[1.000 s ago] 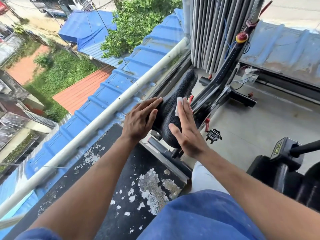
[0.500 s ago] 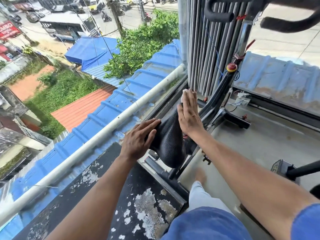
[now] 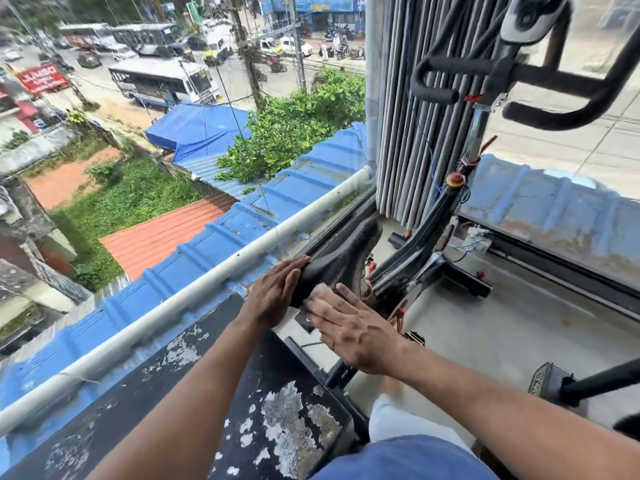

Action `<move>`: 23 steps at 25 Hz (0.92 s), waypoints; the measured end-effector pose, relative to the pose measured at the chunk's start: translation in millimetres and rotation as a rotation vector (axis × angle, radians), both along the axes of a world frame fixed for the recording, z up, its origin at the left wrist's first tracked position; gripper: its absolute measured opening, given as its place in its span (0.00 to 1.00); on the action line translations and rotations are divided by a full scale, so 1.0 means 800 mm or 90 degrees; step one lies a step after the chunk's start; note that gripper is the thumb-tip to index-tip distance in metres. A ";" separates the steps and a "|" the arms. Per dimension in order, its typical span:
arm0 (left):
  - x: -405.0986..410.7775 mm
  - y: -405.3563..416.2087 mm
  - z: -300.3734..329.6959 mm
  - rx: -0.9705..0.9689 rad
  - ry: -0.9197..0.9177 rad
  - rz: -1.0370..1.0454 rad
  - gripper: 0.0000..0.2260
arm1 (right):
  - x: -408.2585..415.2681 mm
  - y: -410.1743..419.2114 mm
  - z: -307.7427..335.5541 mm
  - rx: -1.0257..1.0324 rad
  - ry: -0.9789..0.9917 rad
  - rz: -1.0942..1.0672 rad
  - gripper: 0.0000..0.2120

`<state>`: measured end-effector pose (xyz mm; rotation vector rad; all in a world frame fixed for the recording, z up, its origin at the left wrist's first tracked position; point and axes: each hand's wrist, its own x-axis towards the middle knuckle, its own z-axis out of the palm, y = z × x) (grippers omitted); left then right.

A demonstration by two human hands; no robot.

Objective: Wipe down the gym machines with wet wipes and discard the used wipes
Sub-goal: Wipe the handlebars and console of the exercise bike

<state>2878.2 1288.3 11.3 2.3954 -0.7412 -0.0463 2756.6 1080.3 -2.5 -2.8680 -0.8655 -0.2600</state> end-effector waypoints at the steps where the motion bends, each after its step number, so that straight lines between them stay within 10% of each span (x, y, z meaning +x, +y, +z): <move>1: -0.002 -0.002 -0.001 0.009 -0.015 0.011 0.24 | 0.001 -0.003 -0.002 -0.019 -0.013 0.042 0.25; 11: -0.023 -0.008 -0.012 0.104 -0.205 0.048 0.25 | 0.119 -0.127 0.070 0.058 0.177 -0.270 0.33; 14: -0.022 -0.028 0.000 0.055 -0.297 0.071 0.20 | 0.135 -0.167 0.070 0.237 0.193 -0.361 0.20; 23: 0.070 -0.270 0.061 -0.045 -0.334 -0.097 0.12 | 0.108 -0.307 0.094 0.516 0.107 -0.423 0.16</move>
